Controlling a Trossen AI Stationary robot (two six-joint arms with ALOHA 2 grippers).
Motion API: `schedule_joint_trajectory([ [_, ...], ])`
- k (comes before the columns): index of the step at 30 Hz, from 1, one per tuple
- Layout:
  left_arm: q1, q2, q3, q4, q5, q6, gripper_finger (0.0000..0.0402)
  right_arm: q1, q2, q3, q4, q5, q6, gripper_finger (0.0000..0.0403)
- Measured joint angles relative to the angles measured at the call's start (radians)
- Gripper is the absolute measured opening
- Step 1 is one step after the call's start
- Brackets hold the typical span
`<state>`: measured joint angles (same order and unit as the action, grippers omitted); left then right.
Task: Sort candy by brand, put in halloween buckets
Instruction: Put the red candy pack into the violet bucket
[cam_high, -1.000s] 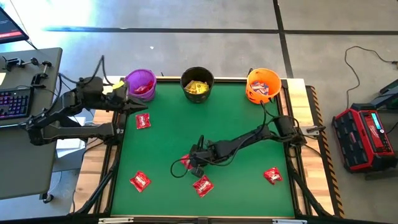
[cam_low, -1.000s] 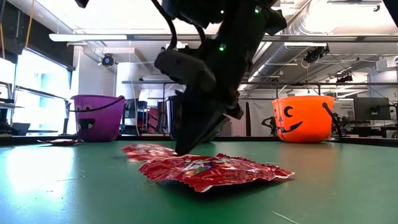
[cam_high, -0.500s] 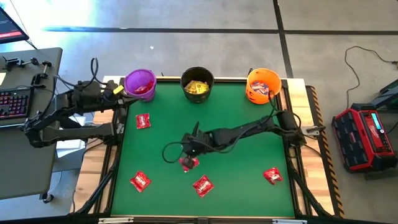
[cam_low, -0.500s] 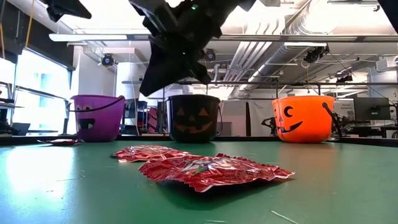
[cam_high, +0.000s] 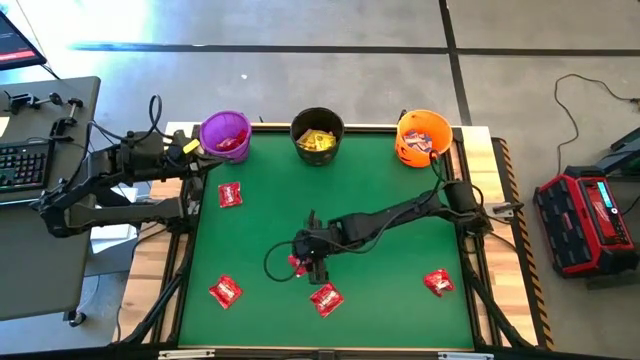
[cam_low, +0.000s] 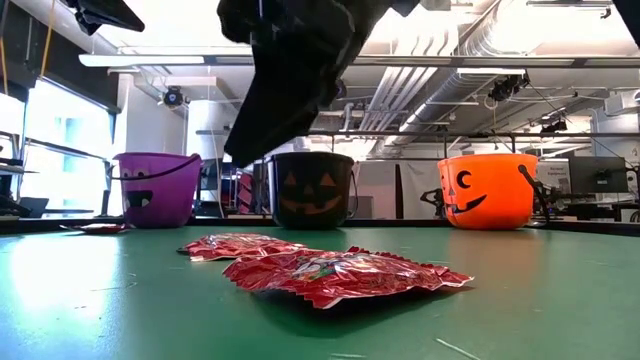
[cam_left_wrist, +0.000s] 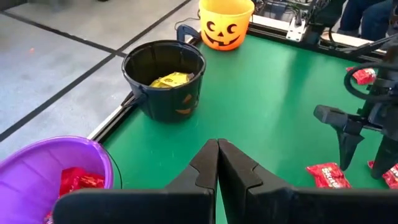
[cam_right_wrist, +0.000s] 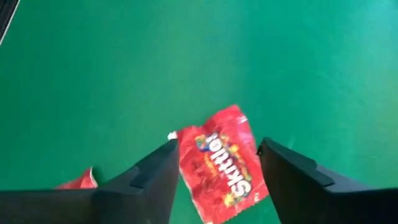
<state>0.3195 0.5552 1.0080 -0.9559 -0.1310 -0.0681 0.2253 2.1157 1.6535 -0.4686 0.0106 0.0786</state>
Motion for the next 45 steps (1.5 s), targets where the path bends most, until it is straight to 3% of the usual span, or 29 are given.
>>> schedule_joint_trajectory([
  [7, 0.0, 0.0, 0.0, -0.034, 0.019, 0.002, 0.0, -0.002, 0.035, 0.0, -0.015, -0.026, -0.156, 0.0222],
  [20, 0.0, 0.0, 0.0, -0.036, 0.023, -0.007, 0.0, -0.007, 0.068, 0.001, -0.039, 0.008, -0.215, 0.0222],
  [26, 0.0, 0.0, 0.0, -0.036, 0.023, -0.017, 0.0, -0.001, 0.108, 0.001, -0.045, 0.068, -0.153, 0.0222],
  [34, 0.0, 0.0, 0.0, -0.036, 0.023, -0.026, 0.0, -0.017, 0.12, 0.002, -0.087, 0.149, 0.044, 0.0222],
  [40, 0.0, 0.0, 0.0, -0.035, 0.023, -0.032, 0.0, -0.043, 0.118, 0.009, -0.089, 0.152, 0.167, 0.0222],
  [45, 0.0, 0.0, 0.0, -0.035, 0.023, -0.034, 0.0, -0.044, 0.118, 0.092, -0.082, 0.128, 0.119, 0.0222],
])
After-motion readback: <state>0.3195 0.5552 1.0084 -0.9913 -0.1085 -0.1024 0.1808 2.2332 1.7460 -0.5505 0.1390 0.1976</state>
